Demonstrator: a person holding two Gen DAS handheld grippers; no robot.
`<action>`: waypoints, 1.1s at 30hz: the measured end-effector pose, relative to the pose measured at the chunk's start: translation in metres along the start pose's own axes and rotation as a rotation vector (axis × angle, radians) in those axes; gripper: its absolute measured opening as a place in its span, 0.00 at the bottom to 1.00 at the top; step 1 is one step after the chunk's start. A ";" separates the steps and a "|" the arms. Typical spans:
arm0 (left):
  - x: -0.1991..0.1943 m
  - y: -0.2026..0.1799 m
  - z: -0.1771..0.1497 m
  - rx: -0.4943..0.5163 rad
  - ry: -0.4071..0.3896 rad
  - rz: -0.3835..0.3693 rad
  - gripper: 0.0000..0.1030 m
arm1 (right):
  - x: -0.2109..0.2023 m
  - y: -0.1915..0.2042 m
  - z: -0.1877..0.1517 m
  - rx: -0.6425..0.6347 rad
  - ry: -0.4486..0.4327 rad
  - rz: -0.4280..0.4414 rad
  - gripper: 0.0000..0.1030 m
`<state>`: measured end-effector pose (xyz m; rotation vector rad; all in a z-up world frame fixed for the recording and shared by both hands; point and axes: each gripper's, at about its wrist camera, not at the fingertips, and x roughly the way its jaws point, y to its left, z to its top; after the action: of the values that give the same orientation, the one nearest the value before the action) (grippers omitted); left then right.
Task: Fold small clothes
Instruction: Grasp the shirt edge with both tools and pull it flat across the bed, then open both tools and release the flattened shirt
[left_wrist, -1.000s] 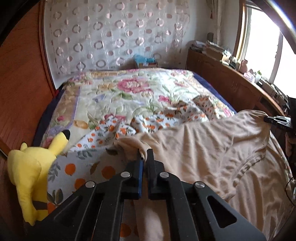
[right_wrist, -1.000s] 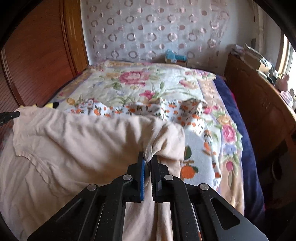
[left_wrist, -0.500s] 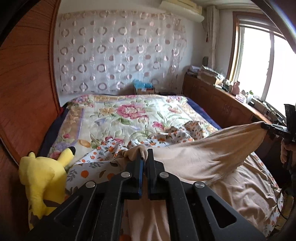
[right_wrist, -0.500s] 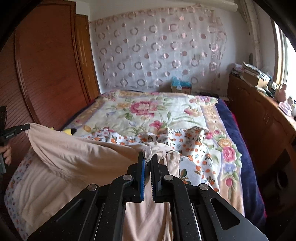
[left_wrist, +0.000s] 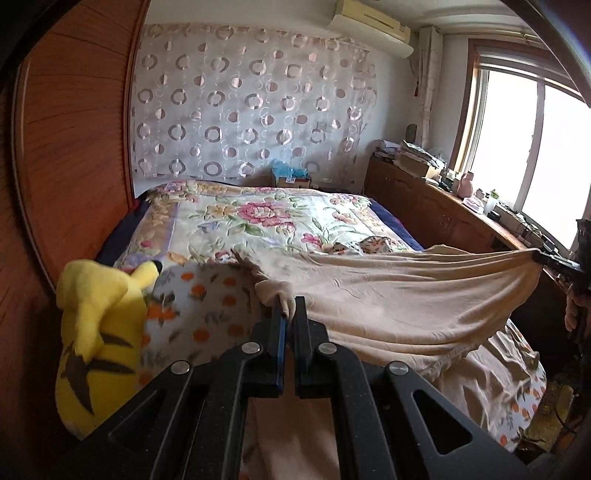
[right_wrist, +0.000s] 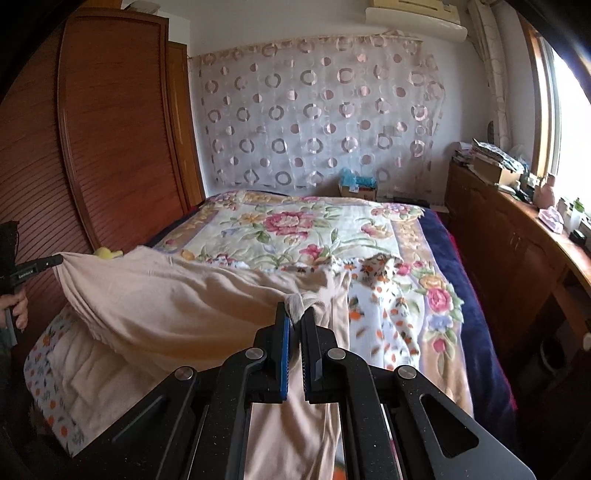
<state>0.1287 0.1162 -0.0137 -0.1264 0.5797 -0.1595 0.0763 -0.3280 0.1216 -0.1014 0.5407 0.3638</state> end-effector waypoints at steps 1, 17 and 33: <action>-0.004 0.000 -0.006 -0.002 0.001 0.005 0.03 | -0.002 0.000 -0.006 0.003 0.004 0.002 0.05; -0.034 0.001 -0.070 -0.019 0.080 0.043 0.03 | -0.047 0.006 -0.063 0.048 0.049 -0.032 0.05; -0.026 -0.010 -0.102 -0.013 0.150 0.068 0.65 | -0.019 0.020 -0.056 0.031 0.103 -0.130 0.64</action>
<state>0.0500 0.1034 -0.0829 -0.1075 0.7338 -0.0999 0.0267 -0.3255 0.0832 -0.1250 0.6376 0.2237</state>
